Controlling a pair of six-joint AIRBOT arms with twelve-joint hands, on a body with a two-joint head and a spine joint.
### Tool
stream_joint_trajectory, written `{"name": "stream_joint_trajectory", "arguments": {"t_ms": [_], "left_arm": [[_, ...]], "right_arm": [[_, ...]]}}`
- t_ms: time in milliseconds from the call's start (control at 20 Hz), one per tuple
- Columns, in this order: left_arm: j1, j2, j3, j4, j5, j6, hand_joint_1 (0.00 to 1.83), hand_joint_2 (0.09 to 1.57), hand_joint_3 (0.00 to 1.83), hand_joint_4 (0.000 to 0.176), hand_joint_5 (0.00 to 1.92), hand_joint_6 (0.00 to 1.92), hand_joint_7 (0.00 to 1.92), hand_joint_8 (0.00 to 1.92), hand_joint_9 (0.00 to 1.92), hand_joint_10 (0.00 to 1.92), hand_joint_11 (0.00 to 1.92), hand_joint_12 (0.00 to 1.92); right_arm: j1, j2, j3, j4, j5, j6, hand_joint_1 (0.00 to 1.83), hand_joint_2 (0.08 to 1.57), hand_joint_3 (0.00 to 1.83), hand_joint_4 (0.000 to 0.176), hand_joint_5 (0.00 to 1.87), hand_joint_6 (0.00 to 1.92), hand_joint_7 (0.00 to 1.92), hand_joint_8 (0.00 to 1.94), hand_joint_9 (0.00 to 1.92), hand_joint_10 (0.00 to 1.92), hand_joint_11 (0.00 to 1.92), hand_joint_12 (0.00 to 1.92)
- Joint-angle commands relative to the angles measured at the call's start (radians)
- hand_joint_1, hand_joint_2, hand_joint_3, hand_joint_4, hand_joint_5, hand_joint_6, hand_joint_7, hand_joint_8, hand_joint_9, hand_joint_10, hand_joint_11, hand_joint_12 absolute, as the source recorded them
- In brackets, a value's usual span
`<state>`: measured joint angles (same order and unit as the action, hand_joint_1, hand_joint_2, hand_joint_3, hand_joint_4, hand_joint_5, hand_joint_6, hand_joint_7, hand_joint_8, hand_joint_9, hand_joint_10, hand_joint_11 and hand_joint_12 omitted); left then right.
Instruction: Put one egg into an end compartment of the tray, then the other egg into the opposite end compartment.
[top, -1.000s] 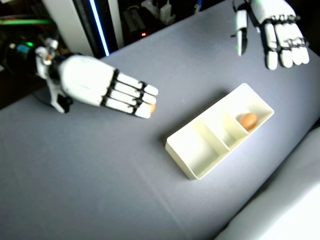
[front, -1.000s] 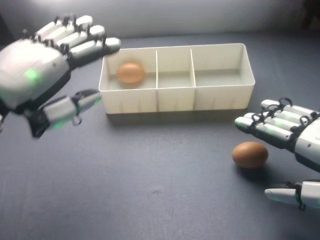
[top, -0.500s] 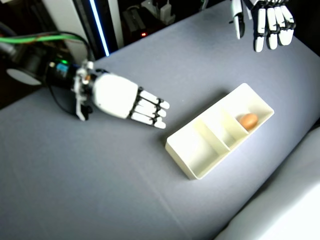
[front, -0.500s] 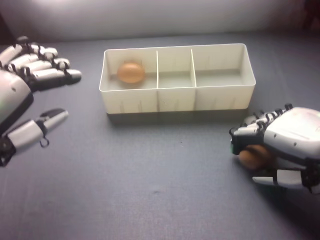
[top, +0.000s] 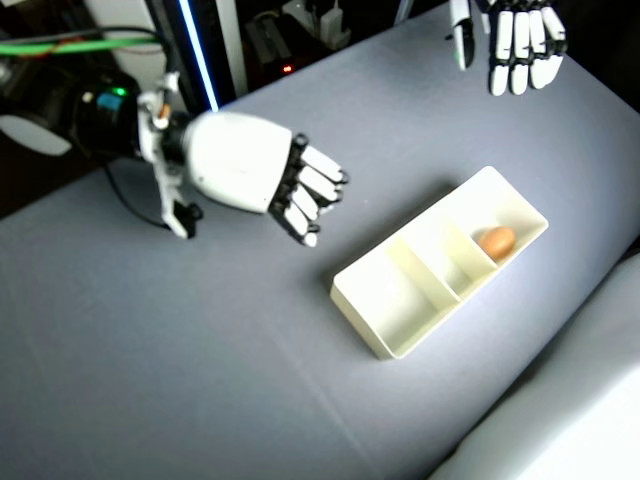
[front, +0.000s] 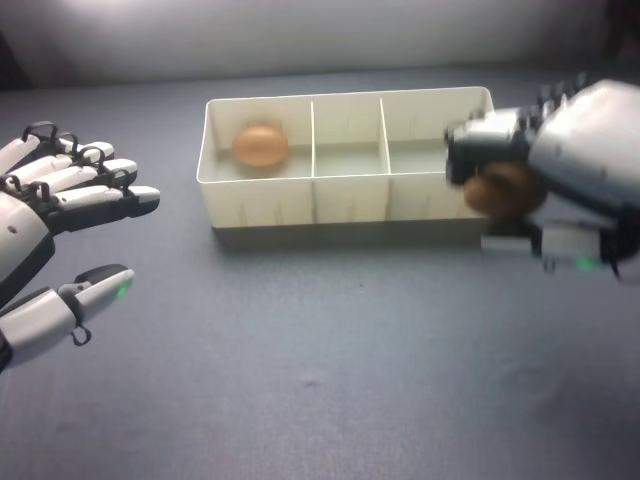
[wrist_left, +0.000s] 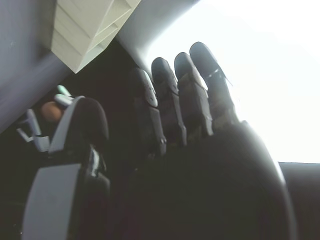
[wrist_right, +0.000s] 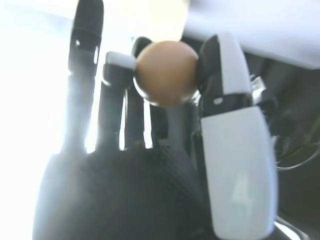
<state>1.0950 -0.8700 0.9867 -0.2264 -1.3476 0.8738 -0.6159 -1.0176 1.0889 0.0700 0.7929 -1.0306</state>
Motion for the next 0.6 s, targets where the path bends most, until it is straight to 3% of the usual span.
{"name": "stream_joint_trajectory", "arguments": {"t_ms": [0, 100, 150, 200, 250, 300, 350, 400, 450, 500, 550], "left_arm": [[0.003, -0.003, 0.002, -0.026, -0.151, -0.002, 0.55, 1.42, 0.0, 0.0, 0.6, 0.01, 0.41, 0.0, 0.3, 0.01, 0.0, 0.77], [0.044, -0.024, 0.001, -0.057, -0.18, -0.02, 0.58, 1.43, 0.0, 0.0, 0.6, 0.01, 0.4, 0.0, 0.28, 0.01, 0.0, 0.79], [0.065, -0.032, 0.002, -0.072, -0.195, -0.028, 0.55, 1.42, 0.0, 0.0, 0.59, 0.0, 0.38, 0.0, 0.27, 0.0, 0.0, 0.79], [0.082, -0.039, 0.002, -0.083, -0.207, -0.038, 0.56, 1.42, 0.0, 0.0, 0.6, 0.0, 0.38, 0.0, 0.27, 0.0, 0.0, 0.81], [0.085, -0.045, 0.006, -0.09, -0.206, -0.041, 0.55, 1.41, 0.0, 0.0, 0.61, 0.01, 0.4, 0.0, 0.29, 0.01, 0.0, 0.89], [0.085, -0.047, 0.007, -0.09, -0.206, -0.042, 0.52, 1.42, 0.0, 0.0, 0.61, 0.01, 0.4, 0.0, 0.29, 0.01, 0.0, 0.92], [0.085, -0.052, 0.012, -0.091, -0.206, -0.047, 0.47, 1.43, 0.01, 0.0, 0.59, 0.0, 0.4, 0.0, 0.28, 0.0, 0.0, 0.94], [0.085, -0.054, 0.013, -0.091, -0.206, -0.048, 0.47, 1.43, 0.0, 0.0, 0.59, 0.0, 0.4, 0.0, 0.27, 0.0, 0.0, 0.94], [0.085, -0.056, 0.014, -0.091, -0.207, -0.048, 0.51, 1.42, 0.0, 0.0, 0.6, 0.0, 0.4, 0.0, 0.27, 0.0, 0.0, 0.96], [0.086, -0.058, 0.016, -0.094, -0.207, -0.048, 0.55, 1.42, 0.0, 0.0, 0.61, 0.01, 0.41, 0.0, 0.28, 0.01, 0.0, 0.98], [0.086, -0.059, 0.018, -0.096, -0.206, -0.05, 0.57, 1.42, 0.0, 0.0, 0.62, 0.01, 0.41, 0.0, 0.28, 0.0, 0.0, 1.0]], "right_arm": [[0.029, -0.006, 0.017, 0.025, 0.083, -0.019, 1.29, 1.3, 0.0, 0.0, 0.55, 1.38, 0.64, 1.61, 0.78, 1.7, 0.76, 1.89], [0.112, -0.052, 0.074, 0.058, -0.001, -0.082, 1.15, 1.35, 0.01, 0.0, 0.5, 1.41, 0.66, 1.82, 0.97, 1.9, 1.03, 1.92], [0.145, -0.074, 0.103, 0.063, -0.036, -0.095, 1.13, 1.36, 0.01, 0.0, 0.47, 1.53, 0.68, 1.74, 0.79, 1.8, 0.84, 1.92], [0.18, -0.112, 0.151, 0.076, -0.078, -0.097, 1.11, 1.37, 0.0, 0.0, 0.44, 1.62, 0.68, 1.68, 0.74, 1.67, 0.74, 1.91], [0.211, -0.146, 0.196, 0.135, -0.133, -0.158, 1.13, 1.37, 0.0, 0.0, 0.45, 1.49, 0.67, 1.79, 0.89, 1.81, 0.93, 1.92], [0.214, -0.149, 0.201, 0.147, -0.142, -0.175, 1.05, 1.36, 0.0, 0.0, 0.54, 1.57, 0.94, 1.91, 1.19, 1.9, 1.25, 1.92], [0.228, -0.177, 0.233, 0.221, -0.185, -0.261, 1.02, 1.37, 0.0, 0.0, 0.54, 1.62, 0.92, 1.87, 1.18, 1.91, 1.26, 1.92], [0.23, -0.202, 0.269, 0.305, -0.221, -0.337, 1.1, 1.37, 0.0, 0.0, 0.51, 1.64, 0.64, 1.75, 1.0, 1.92, 1.11, 1.92], [0.23, -0.225, 0.302, 0.363, -0.246, -0.382, 0.91, 1.34, 0.0, 0.0, 0.21, 1.19, 0.46, 1.22, 0.61, 1.58, 0.84, 1.91], [0.23, -0.247, 0.337, 0.408, -0.274, -0.401, 0.7, 1.33, 0.0, 0.0, 0.06, 0.89, 0.36, 0.82, 0.34, 1.34, 0.31, 1.88], [0.23, -0.253, 0.35, 0.425, -0.29, -0.411, 0.46, 1.31, 0.0, 0.0, 0.01, 0.42, 0.19, 0.56, 0.07, 1.12, 0.06, 1.7]]}}
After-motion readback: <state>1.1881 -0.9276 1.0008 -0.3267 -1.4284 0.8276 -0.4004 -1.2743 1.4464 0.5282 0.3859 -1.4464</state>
